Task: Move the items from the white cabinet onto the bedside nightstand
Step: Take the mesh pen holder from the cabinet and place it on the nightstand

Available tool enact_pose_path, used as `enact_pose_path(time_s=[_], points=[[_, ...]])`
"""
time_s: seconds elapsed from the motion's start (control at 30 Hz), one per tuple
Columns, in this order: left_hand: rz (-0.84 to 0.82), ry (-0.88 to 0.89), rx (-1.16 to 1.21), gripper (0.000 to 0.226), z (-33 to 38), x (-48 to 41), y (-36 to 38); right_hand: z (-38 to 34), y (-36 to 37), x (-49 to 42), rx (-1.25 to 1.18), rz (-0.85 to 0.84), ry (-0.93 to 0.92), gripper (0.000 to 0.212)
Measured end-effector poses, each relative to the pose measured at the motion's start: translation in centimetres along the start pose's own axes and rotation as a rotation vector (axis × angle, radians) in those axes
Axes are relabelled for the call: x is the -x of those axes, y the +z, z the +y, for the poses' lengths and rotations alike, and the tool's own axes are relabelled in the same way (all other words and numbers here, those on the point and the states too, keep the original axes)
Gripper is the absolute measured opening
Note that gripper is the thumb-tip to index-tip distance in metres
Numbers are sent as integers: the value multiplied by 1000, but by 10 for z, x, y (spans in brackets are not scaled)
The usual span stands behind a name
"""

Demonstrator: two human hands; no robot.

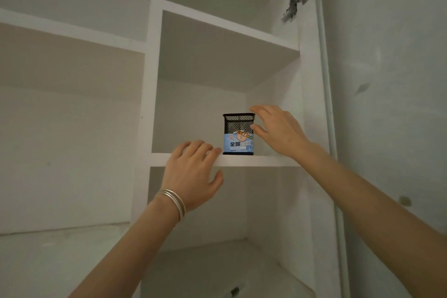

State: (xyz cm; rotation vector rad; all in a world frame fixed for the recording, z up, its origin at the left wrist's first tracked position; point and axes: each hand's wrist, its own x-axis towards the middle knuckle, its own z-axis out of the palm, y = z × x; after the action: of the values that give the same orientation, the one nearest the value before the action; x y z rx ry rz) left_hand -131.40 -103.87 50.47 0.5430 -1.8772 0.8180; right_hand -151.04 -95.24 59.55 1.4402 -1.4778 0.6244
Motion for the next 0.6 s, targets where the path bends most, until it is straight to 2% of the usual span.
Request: enact_pose_path(time_s=[0.2, 0.37, 0.6], points=[[25, -17, 7, 45, 1, 1, 4, 8, 25, -18, -126, -27, 25, 46], [40, -16, 14, 43, 0, 1, 6, 10, 23, -23, -197, 106, 48, 26], [44, -21, 84, 43, 1, 0, 3, -1, -10, -3, -148, 223, -40, 16]])
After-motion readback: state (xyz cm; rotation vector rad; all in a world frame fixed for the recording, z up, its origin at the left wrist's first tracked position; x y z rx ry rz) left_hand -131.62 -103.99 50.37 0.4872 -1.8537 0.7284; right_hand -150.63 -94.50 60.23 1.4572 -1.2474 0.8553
